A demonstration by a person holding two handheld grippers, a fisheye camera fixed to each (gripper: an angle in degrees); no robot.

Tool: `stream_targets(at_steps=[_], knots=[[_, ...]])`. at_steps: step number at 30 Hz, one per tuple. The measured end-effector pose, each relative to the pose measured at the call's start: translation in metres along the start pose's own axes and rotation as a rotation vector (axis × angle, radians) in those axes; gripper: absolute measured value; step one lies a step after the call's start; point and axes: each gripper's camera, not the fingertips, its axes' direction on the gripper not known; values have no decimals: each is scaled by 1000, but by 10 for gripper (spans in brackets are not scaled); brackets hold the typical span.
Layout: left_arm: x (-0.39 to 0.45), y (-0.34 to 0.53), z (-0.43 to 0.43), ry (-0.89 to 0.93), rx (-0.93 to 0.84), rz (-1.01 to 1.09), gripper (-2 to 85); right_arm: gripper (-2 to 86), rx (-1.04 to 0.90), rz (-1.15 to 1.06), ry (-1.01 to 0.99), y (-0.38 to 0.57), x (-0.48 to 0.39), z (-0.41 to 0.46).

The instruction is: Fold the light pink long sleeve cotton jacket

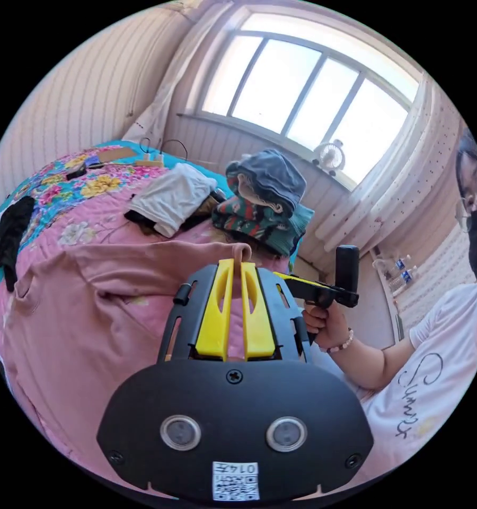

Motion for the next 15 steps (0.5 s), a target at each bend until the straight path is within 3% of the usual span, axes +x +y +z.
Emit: stream_targets(at_steps=[4, 7, 15], knots=[[-27, 66, -99, -248, 54, -114, 0, 5, -232, -152, -137, 7, -66, 84], [-48, 119, -155, -333, 117, -246, 0, 5, -370, -199, -246, 25, -105, 138], [-132, 237, -199, -308, 102, -607, 12, 10, -811, -408, -171, 101, -171, 263]])
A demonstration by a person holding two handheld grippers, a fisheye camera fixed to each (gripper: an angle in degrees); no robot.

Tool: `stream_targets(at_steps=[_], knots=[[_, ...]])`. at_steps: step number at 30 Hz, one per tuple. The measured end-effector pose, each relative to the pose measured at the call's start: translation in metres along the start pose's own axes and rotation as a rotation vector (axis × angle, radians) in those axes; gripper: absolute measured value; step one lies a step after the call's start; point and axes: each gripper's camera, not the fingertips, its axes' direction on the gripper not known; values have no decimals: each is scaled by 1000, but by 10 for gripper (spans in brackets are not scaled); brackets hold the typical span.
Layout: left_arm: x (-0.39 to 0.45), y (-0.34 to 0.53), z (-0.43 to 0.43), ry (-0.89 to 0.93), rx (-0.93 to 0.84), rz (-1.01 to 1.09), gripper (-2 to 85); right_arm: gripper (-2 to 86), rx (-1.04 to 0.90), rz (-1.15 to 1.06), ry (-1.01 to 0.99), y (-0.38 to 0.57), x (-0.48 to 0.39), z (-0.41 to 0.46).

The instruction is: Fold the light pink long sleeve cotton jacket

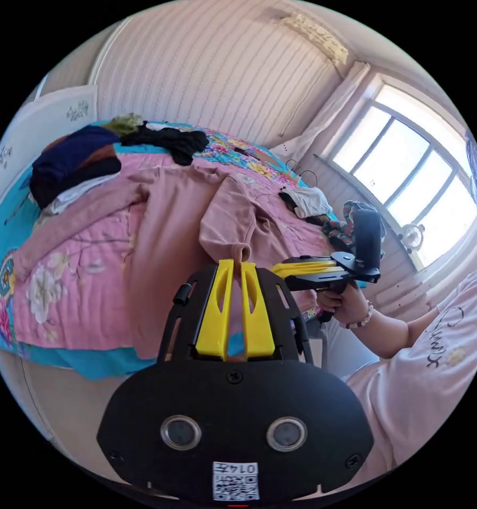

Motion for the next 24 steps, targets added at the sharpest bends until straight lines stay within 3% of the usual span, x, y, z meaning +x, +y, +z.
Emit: stream_targets(at_steps=[6, 12, 16, 21, 24], knots=[[-74, 10, -8, 18, -56, -192, 41, 43, -199, 27, 55, -16, 2, 57], [-113, -33, -47, -171, -31, -124, 37, 67, -104, 56, 273, -24, 47, 24], [-111, -99, -17, -46, 32, -22, 32, 84, -66, 69, 625, -51, 96, 0], [-85, -206, 64, 57, 3, 154, 67, 126, -80, 157, 648, -94, 160, 0], [-79, -269, 117, 180, -43, 143, 83, 134, -68, 210, 626, -118, 194, 9]])
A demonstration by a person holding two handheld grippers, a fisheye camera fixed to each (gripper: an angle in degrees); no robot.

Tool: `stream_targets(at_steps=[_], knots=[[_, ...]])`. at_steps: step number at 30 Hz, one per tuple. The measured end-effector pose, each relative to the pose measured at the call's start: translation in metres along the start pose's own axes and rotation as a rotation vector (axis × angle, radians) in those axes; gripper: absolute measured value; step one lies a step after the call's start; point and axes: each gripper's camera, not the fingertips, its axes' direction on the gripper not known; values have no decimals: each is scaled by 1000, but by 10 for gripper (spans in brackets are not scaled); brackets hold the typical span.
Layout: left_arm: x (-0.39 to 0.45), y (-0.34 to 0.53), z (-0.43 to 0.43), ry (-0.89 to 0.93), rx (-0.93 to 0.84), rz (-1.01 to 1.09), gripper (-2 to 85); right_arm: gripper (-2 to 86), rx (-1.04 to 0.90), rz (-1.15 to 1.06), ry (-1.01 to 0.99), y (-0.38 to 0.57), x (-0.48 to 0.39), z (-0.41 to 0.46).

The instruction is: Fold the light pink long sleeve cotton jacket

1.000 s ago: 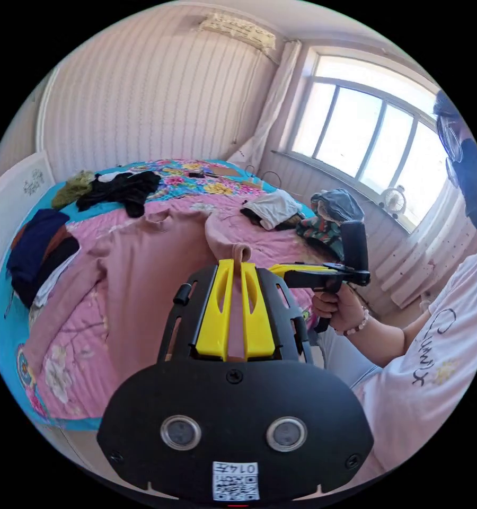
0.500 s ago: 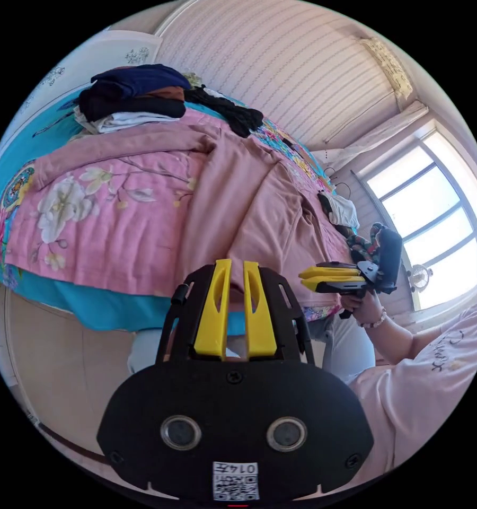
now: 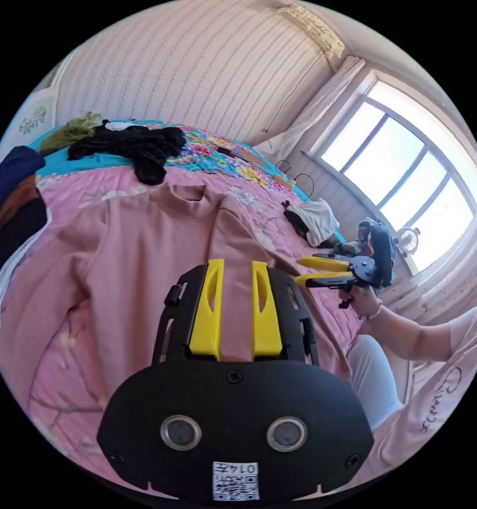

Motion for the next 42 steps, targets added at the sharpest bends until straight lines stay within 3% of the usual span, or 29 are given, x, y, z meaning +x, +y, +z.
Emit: stream_targets(at_steps=[6, 9, 13, 18, 23, 26, 32, 37, 42], knots=[[-24, -72, 88, -208, -178, -31, 86, 120, -37, 58, -19, -35, 21, 47], [-33, -84, 109, -182, -284, -107, 76, 88, -38, 48, -140, -38, 39, 60], [-13, -105, 99, -91, -216, 31, 15, 58, 99, 105, -294, -34, 68, 45], [12, -126, 111, -86, -202, 142, 4, 43, 216, 229, -379, -30, 99, 40], [6, -116, 143, -142, -325, 118, 29, 40, 127, 364, -408, -28, 117, 86], [1, -117, 120, -138, -319, 105, 49, 45, 118, 380, -418, -32, 117, 97], [2, -84, -8, -127, -200, 193, 72, 60, 182, 351, -315, -24, 98, 81], [-5, 56, -120, -51, -171, 101, 60, 68, 184, 259, -305, 13, 26, 62], [-4, 193, -179, -143, -202, -67, 44, 65, 47, 98, -375, 11, -74, 97]])
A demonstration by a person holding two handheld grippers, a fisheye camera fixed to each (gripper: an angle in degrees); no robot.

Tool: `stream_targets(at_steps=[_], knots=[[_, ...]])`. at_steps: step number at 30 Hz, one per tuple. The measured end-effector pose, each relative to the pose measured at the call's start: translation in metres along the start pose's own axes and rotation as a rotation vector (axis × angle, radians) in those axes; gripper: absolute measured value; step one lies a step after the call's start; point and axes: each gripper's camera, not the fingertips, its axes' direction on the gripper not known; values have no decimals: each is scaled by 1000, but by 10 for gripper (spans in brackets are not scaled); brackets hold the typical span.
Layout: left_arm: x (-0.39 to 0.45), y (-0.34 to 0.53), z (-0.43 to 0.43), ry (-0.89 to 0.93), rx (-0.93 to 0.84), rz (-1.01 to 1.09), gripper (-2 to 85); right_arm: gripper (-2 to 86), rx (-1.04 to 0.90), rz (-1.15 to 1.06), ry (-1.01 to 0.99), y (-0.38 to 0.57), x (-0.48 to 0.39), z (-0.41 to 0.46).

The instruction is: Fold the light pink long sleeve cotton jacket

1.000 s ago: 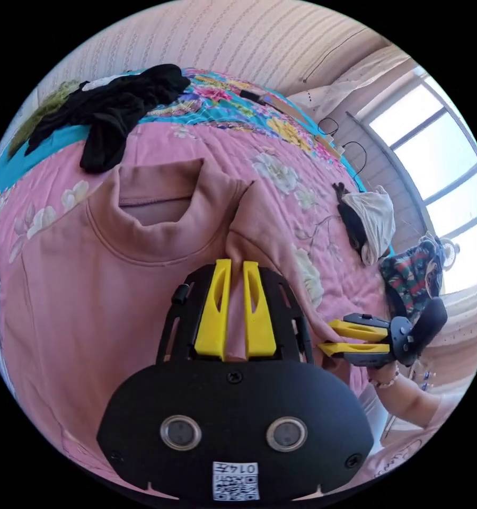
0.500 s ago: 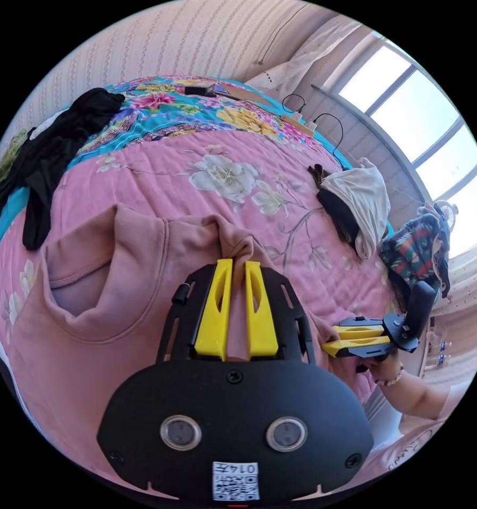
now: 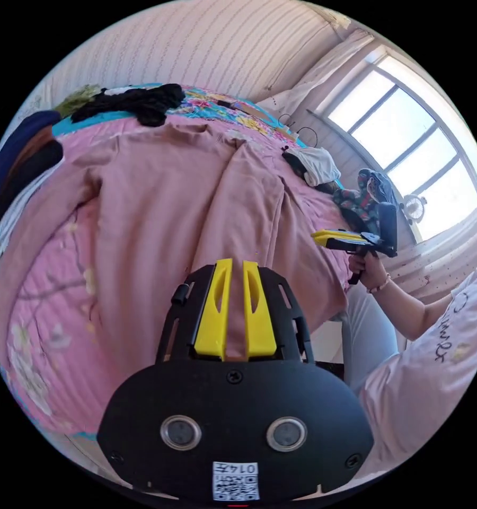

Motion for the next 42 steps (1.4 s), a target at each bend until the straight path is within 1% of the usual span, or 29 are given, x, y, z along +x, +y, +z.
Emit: stream_targets(at_steps=[3, 4, 7, 9, 10, 13, 15, 17, 18, 20, 22, 23, 24, 25, 28, 29, 31, 33, 35, 37, 39, 40, 42], knots=[[1, 47, -22, -123, 78, -55, 39, 61, -56, -163, -66, -8, -61, 41], [1, 57, -28, -130, 120, -58, 35, 59, -97, -233, -64, -11, -85, 59], [-8, 66, -33, -144, 154, -89, 24, 56, -178, -348, -10, -11, -128, 101], [-17, 70, -33, -154, 158, -112, 14, 55, -266, -360, 51, -8, -139, 129], [-23, 72, -29, -189, 108, -127, 4, 54, -315, -334, 84, -4, -139, 145], [-32, 78, -30, -210, 75, -75, -7, 52, -276, -281, 59, 3, -139, 158], [-36, 80, -39, -199, 68, -79, -8, 52, -270, -260, 60, 6, -142, 164], [-44, 87, -55, -158, 99, -110, -6, 52, -296, -245, 62, 4, -147, 167], [-52, 96, -72, -134, 149, -155, -4, 52, -318, -244, 55, 1, -151, 166], [-70, 115, -103, -117, 244, -213, 6, 53, -291, -261, 48, -4, -159, 160], [-108, 149, -145, -172, 362, -342, 23, 56, -223, -349, 49, -17, -179, 155], [-120, 158, -154, -200, 387, -378, 26, 58, -214, -383, 42, -22, -185, 156], [-144, 177, -172, -262, 431, -466, 35, 65, -205, -454, 38, -34, -201, 163], [-168, 194, -189, -291, 456, -548, 42, 74, -210, -531, 40, -46, -217, 174], [-212, 221, -226, -336, 532, -658, 55, 81, -240, -673, 57, -77, -258, 215], [-219, 224, -232, -357, 545, -669, 56, 81, -250, -691, 49, -84, -266, 223], [-243, 229, -248, -397, 593, -706, 63, 85, -297, -708, -31, -114, -298, 257], [-262, 227, -253, -376, 625, -725, 73, 87, -337, -687, -84, -138, -318, 280], [-281, 217, -255, -335, 627, -728, 84, 87, -323, -680, -87, -158, -336, 297], [-303, 202, -247, -322, 553, -752, 94, 86, -279, -682, -54, -180, -355, 314], [-312, 198, -240, -285, 502, -790, 83, 94, -294, -688, -29, -194, -367, 329], [-306, 200, -240, -319, 516, -771, 66, 101, -308, -696, -12, -200, -374, 338], [-294, 204, -239, -322, 539, -724, 53, 109, -309, -724, 24, -205, -386, 351]])
